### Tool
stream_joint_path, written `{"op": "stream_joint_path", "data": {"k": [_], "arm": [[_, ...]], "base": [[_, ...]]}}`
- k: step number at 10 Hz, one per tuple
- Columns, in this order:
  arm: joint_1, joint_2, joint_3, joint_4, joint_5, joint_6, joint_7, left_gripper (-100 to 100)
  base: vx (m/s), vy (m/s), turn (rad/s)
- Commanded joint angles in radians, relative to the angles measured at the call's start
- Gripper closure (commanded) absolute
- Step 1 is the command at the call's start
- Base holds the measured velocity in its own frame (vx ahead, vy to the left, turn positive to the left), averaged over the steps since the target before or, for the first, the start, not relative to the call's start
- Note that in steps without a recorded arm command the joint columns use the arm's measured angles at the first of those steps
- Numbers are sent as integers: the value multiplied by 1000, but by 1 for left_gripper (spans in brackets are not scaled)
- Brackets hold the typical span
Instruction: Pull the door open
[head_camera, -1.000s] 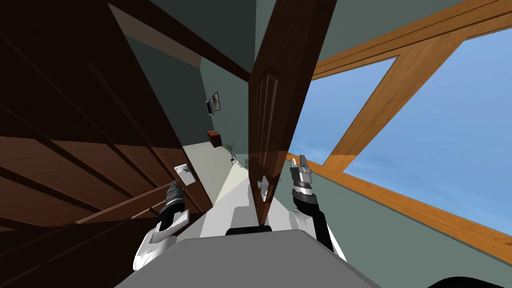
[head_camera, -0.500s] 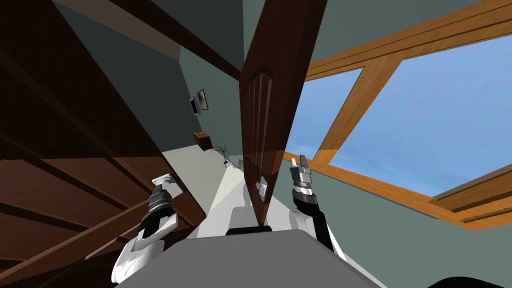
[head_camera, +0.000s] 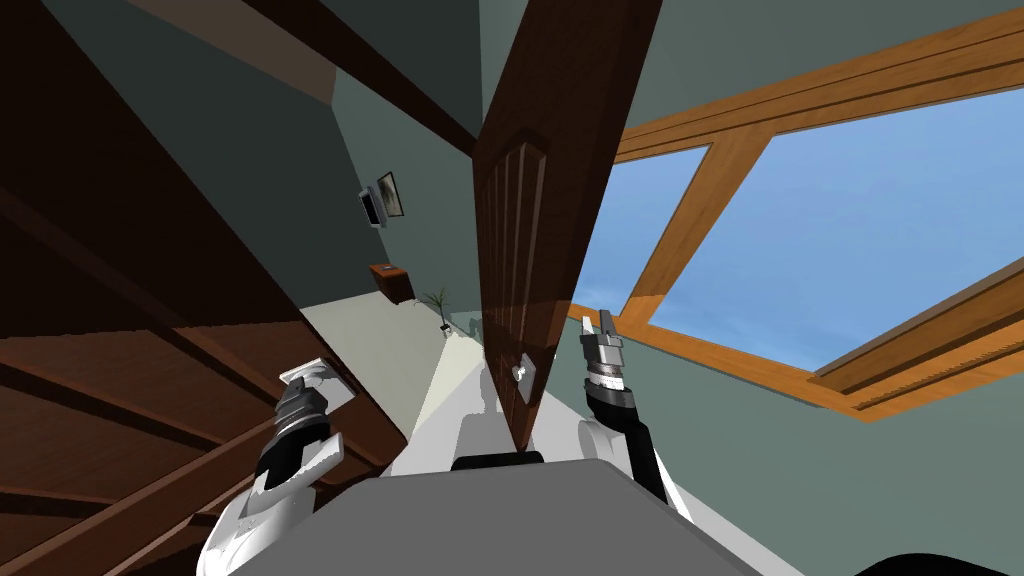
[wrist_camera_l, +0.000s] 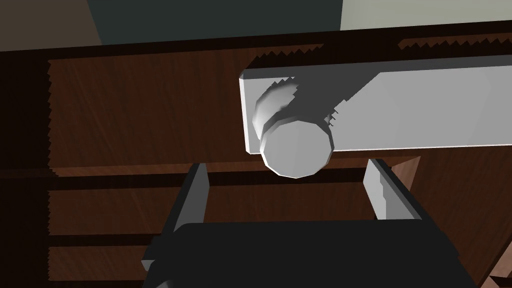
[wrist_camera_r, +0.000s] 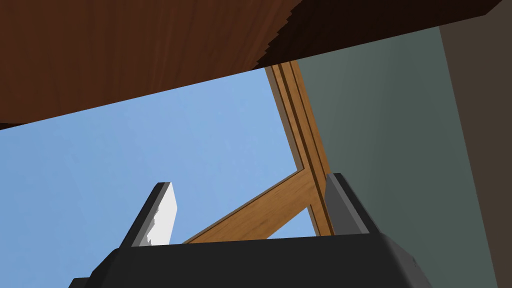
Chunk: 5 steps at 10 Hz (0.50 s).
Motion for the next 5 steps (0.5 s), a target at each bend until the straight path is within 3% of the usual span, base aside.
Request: {"op": "stream_joint_path", "data": {"k": [1,5], "arm": [[3,-1,-1,-4,0,3,2,-100],[1,1,12,4,4,1,1,-100]], "base": [[-7,-18,50],[3,20,-38]]}}
